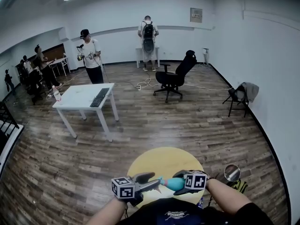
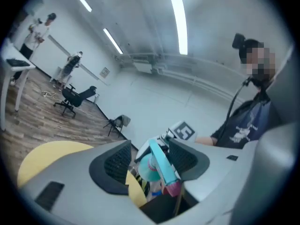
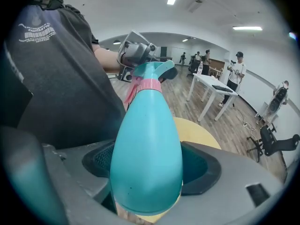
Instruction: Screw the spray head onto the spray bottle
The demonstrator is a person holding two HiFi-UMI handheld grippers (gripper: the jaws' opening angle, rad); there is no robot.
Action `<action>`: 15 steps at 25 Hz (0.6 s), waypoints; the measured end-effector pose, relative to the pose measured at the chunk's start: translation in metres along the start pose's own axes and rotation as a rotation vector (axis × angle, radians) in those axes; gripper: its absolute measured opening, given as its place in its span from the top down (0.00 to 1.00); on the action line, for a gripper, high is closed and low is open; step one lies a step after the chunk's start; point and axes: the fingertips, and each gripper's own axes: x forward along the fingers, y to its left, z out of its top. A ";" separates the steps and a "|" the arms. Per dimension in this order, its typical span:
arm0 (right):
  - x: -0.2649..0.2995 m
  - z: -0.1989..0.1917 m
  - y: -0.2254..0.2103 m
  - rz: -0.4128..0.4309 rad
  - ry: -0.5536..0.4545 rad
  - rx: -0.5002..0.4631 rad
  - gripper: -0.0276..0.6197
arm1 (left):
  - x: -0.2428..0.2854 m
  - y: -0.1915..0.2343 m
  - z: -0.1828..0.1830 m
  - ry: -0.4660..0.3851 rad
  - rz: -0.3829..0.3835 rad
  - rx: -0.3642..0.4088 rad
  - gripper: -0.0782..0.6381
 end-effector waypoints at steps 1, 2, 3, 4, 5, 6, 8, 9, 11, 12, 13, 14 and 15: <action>-0.002 -0.001 -0.002 -0.005 -0.009 0.014 0.33 | -0.012 0.007 0.012 -0.082 0.013 -0.049 0.49; -0.003 -0.003 -0.004 -0.011 -0.020 0.031 0.33 | -0.024 0.014 0.021 -0.156 0.029 -0.097 0.51; -0.004 -0.006 -0.005 -0.016 -0.034 0.051 0.33 | -0.036 0.020 0.026 -0.212 0.046 -0.137 0.58; -0.006 -0.008 -0.007 -0.021 -0.052 0.073 0.33 | -0.045 0.026 0.027 -0.246 0.064 -0.166 0.58; -0.007 -0.009 -0.009 -0.027 -0.075 0.100 0.33 | -0.052 0.032 0.024 -0.259 0.084 -0.180 0.58; -0.009 -0.008 -0.012 -0.033 -0.102 0.128 0.33 | -0.056 0.036 0.020 -0.259 0.104 -0.185 0.58; -0.014 -0.004 -0.018 -0.045 -0.155 0.179 0.33 | -0.057 0.037 0.013 -0.251 0.124 -0.188 0.58; -0.015 -0.001 -0.019 -0.045 -0.170 0.192 0.33 | -0.054 0.034 0.011 -0.246 0.118 -0.187 0.58; -0.013 0.000 -0.015 -0.037 -0.143 0.161 0.33 | -0.043 0.023 0.009 -0.200 0.089 -0.143 0.58; -0.011 -0.002 -0.012 -0.037 -0.099 0.115 0.33 | -0.034 0.016 0.006 -0.145 0.076 -0.089 0.58; -0.008 -0.004 -0.009 -0.040 -0.046 0.057 0.33 | -0.023 0.007 0.002 -0.069 0.064 -0.017 0.55; -0.005 -0.005 -0.007 -0.042 0.003 -0.003 0.33 | -0.010 -0.002 -0.005 0.023 0.048 0.061 0.51; -0.004 -0.003 -0.004 -0.040 0.036 -0.054 0.33 | 0.003 -0.010 -0.012 0.122 0.030 0.134 0.48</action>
